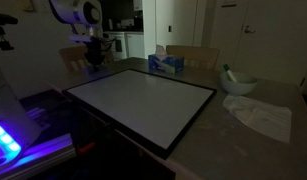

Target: Wipe the whiteboard with the blue cloth

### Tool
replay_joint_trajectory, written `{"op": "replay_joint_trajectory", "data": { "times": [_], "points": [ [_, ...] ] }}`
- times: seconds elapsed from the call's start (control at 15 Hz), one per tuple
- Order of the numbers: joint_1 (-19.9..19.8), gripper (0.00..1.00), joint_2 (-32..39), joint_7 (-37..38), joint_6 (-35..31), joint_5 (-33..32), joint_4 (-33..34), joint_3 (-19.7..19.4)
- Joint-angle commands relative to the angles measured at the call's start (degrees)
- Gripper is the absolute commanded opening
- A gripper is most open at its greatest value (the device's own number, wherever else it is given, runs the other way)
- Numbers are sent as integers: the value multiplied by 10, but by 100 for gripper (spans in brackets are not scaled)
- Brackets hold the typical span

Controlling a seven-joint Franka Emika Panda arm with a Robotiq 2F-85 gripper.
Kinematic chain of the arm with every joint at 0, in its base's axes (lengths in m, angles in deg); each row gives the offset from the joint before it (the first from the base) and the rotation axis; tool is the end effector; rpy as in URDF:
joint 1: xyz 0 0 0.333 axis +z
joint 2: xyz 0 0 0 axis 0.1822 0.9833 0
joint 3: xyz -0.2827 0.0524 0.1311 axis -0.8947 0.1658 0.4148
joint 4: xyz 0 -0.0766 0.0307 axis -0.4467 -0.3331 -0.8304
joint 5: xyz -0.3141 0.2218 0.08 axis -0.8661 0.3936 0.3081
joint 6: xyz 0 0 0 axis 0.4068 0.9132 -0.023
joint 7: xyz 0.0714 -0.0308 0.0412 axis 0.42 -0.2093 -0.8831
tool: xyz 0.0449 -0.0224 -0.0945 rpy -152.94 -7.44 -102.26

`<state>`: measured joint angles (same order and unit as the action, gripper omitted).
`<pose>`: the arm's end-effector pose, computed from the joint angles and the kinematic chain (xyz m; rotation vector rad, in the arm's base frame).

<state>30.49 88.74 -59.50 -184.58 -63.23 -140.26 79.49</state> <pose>0.4498 0.3027 0.1916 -3.0825 -0.4468 0.2479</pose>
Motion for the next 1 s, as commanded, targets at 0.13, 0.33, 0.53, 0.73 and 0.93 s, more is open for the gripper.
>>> {"op": "replay_joint_trajectory", "data": {
  "times": [0.13,0.33,0.53,0.73,0.93],
  "points": [
    [7,3,-91,8,-83,46,-78,26],
    [2,3,-114,1,-173,108,-132,50],
    [-5,3,-108,-17,-321,231,-191,107],
    [2,3,-104,1,-444,296,-258,149],
    [-45,3,-85,-30,-516,280,-297,173]
  ]
}}
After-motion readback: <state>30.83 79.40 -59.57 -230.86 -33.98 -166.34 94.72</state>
